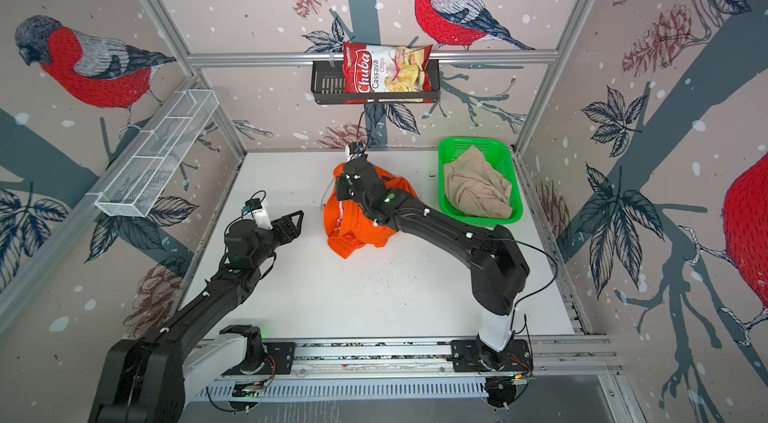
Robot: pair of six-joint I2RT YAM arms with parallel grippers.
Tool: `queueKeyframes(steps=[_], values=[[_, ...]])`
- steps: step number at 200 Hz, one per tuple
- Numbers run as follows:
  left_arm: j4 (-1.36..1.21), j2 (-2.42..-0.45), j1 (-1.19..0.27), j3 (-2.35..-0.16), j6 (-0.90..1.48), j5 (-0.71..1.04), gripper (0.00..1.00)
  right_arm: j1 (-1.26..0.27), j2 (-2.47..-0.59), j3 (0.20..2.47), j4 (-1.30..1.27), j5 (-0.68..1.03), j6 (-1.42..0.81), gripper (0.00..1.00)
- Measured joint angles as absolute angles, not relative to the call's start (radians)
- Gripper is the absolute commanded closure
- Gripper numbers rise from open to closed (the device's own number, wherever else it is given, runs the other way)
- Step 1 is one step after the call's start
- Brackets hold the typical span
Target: Fold and stack the shorts
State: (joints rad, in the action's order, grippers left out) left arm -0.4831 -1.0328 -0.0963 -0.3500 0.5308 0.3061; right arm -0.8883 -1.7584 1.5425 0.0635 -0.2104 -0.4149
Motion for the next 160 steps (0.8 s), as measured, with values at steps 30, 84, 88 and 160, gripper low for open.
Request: queueKeyframes(steps=[30,84,88,160], values=[[-0.608,-1.032,-0.186,-0.345,0.482,0.419,0.23,-0.82,-1.656,1.553,0.059,-0.15,-0.358,1.0],[-0.743,-1.071,-0.229,-0.307,0.381,0.448,0.23,-0.763,-1.571,1.642,0.092,0.02,-0.249,0.99],[-0.748,-1.075,-0.236,-0.307,0.364,0.447,0.23,-0.759,-1.569,1.653,0.097,0.029,-0.236,0.99],[-0.946,-1.188,-0.407,-0.262,0.131,0.525,0.2,-0.752,-1.558,1.715,0.177,0.083,-0.185,0.99]])
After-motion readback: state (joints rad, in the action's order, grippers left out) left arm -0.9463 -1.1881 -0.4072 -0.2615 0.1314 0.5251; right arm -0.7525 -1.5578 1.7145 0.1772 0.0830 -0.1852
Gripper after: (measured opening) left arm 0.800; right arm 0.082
